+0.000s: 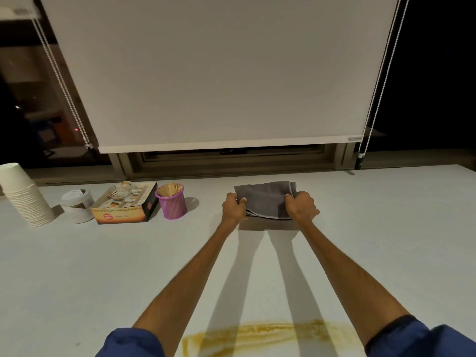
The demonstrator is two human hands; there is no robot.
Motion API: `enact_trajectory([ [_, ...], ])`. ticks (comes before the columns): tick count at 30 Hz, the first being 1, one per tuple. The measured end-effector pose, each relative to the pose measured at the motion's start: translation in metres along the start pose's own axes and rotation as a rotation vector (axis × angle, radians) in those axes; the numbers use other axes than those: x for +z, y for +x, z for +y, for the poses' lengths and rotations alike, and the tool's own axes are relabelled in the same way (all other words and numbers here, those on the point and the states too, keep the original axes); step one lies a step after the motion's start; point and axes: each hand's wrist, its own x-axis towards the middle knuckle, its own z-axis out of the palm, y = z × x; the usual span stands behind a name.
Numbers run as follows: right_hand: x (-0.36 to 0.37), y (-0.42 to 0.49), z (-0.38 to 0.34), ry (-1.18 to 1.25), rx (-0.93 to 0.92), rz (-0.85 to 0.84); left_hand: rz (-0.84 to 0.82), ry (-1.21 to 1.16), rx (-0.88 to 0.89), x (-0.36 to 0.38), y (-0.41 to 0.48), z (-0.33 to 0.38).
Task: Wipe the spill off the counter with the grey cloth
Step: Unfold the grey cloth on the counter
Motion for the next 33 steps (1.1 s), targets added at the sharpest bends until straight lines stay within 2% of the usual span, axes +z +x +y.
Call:
enact_trajectory([
  [15, 0.003, -0.131, -0.009, 0.053, -0.077, -0.056, 0.172, -0.072, -0.038, -0.100, -0.116, -0.040],
  [23, 0.011, -0.194, -0.002, 0.031, -0.109, -0.192, 0.259, -0.114, -0.098, -0.142, -0.168, -0.077],
  [29, 0.019, -0.235, 0.021, -0.071, -0.131, -0.236, 0.232, 0.079, -0.129, -0.160, -0.206, -0.115],
  [33, 0.020, -0.246, 0.030, -0.310, -0.176, -0.164, 0.227, 0.286, -0.070, -0.168, -0.207, -0.124],
])
